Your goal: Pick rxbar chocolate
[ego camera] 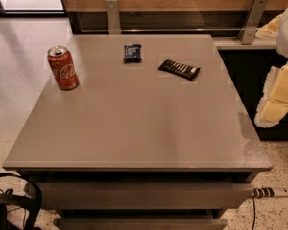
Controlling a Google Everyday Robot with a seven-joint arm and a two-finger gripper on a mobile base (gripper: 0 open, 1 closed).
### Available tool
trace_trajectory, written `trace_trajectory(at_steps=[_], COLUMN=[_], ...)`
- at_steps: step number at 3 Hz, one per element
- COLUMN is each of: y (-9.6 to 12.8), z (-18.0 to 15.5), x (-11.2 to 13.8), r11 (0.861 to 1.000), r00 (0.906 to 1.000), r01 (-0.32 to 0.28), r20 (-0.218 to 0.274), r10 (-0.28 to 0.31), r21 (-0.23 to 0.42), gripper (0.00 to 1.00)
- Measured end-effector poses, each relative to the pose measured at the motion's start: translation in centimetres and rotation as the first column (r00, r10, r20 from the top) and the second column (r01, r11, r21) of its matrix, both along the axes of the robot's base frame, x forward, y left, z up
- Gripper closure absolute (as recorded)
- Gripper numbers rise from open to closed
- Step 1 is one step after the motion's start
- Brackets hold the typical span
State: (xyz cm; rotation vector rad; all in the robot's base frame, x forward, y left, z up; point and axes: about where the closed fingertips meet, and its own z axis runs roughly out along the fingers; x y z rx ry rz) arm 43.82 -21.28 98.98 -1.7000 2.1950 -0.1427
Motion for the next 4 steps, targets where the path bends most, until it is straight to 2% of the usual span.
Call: trace_trajectory(at_steps=[1,2,3,4], y=[0.0,-0.3,-1.5,-1.8], z=[0.4,1.0,2.4,3.3], x=[0.5,1.9,6.1,10.7], r11=[1.0,0.998,0.976,0.928], r00=[0.9998,0.9978,0.9835,0.9649], r01=[0.001,0.005,0.022,0.015], r20=[0.019,0.065,0.17,0.238], r10=[-0.001,-0.009,-0.06,-0.111], r21=[0.012,0.058,0.219,0.372], gripper=[0.0,0.0,0.0,0.0])
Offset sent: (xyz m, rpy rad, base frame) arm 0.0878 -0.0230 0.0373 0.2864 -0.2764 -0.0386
